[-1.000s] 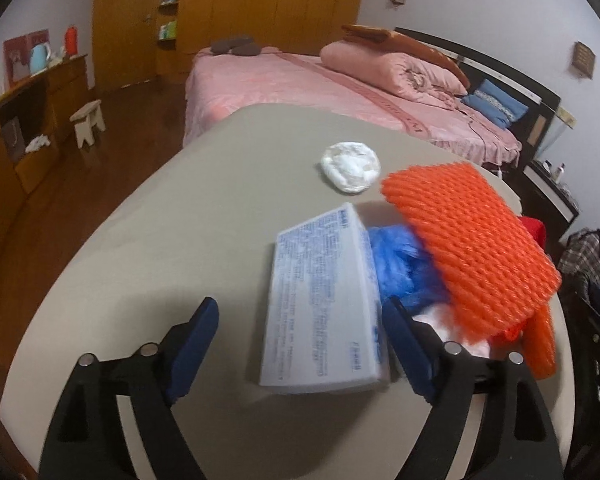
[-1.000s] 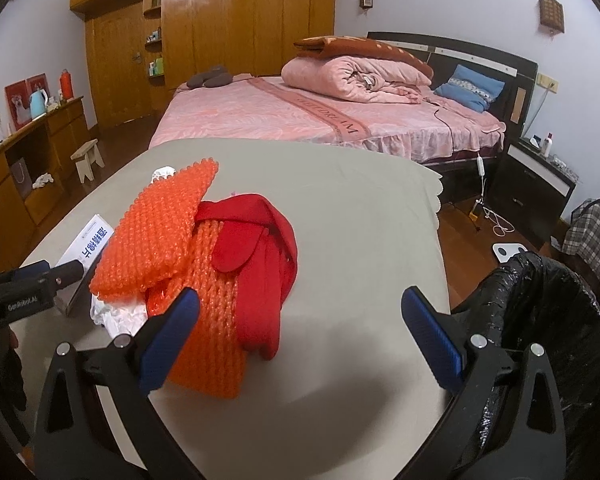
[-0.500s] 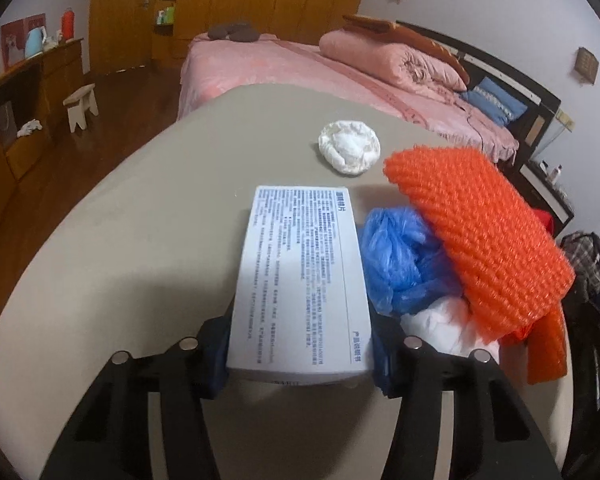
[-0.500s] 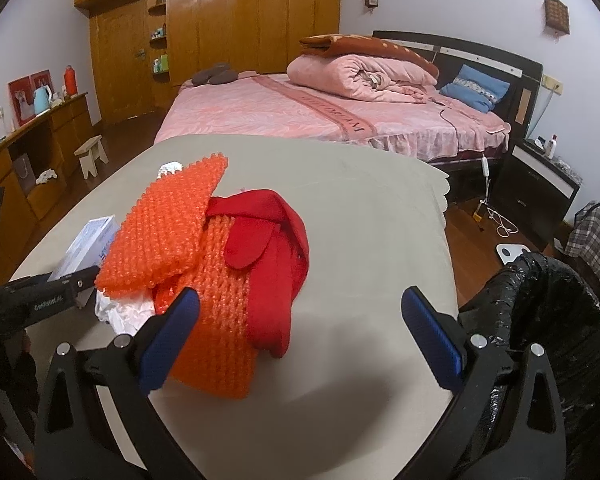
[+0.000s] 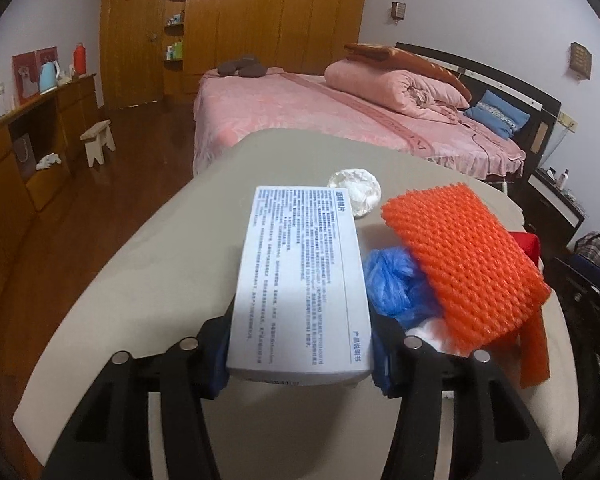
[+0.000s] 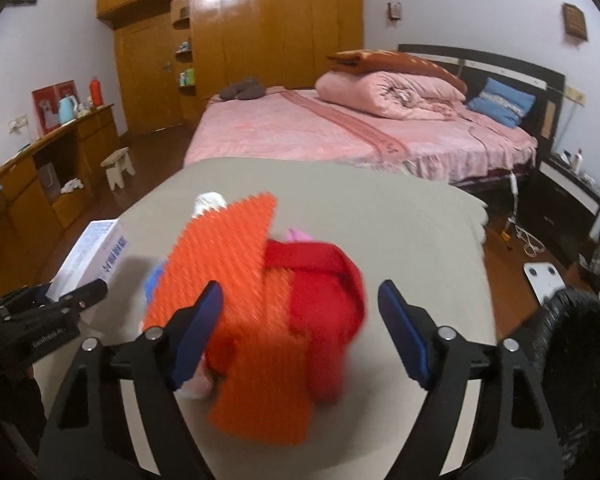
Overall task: Collect trash
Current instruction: 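Grasp the orange mesh scrubber with the right gripper while the left holds the box, then carry both items over the black-lined bin and open both grippers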
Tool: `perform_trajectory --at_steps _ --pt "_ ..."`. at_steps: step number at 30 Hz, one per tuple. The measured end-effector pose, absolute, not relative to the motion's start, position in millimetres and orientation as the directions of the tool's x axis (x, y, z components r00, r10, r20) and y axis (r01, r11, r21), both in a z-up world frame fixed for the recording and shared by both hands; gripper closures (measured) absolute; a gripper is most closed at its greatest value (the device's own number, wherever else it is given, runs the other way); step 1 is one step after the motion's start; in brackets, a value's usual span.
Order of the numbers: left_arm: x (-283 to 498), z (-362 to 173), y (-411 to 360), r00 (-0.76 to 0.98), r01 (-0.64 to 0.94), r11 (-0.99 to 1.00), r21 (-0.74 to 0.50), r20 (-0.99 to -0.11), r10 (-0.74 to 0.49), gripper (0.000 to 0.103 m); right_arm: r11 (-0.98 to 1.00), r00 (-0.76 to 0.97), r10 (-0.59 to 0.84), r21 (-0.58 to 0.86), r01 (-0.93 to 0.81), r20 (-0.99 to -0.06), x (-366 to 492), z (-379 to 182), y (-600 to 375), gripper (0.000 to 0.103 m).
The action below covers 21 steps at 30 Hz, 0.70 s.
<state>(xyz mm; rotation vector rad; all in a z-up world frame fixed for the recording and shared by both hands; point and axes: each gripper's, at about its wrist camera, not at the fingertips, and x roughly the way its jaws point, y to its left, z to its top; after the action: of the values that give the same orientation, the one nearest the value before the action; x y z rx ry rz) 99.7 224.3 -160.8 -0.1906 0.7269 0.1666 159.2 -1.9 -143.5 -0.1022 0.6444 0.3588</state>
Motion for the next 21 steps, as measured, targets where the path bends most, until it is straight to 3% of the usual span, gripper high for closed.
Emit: perform_trajectory --at_steps 4,6,9,21 --pt "103.1 -156.9 224.9 0.74 -0.225 0.969 -0.103 -0.665 0.101 0.049 0.912 0.692 0.337 0.039 -0.408 -0.639 170.6 -147.3 13.3 0.047" --pt "103.0 -155.4 224.4 0.742 -0.224 0.969 -0.099 -0.662 0.104 0.049 0.892 0.651 0.366 0.052 -0.448 -0.665 173.1 -152.0 18.2 0.074" --pt "103.2 -152.3 222.0 0.744 -0.222 0.971 -0.094 -0.66 0.106 0.049 0.874 0.635 0.4 0.066 -0.482 -0.661 168.7 -149.6 18.8 0.088" --pt "97.4 -114.9 192.3 0.79 -0.183 0.98 -0.081 -0.606 0.098 0.049 0.862 0.689 0.48 0.144 -0.487 -0.544 143.3 -88.2 -26.1 0.089"
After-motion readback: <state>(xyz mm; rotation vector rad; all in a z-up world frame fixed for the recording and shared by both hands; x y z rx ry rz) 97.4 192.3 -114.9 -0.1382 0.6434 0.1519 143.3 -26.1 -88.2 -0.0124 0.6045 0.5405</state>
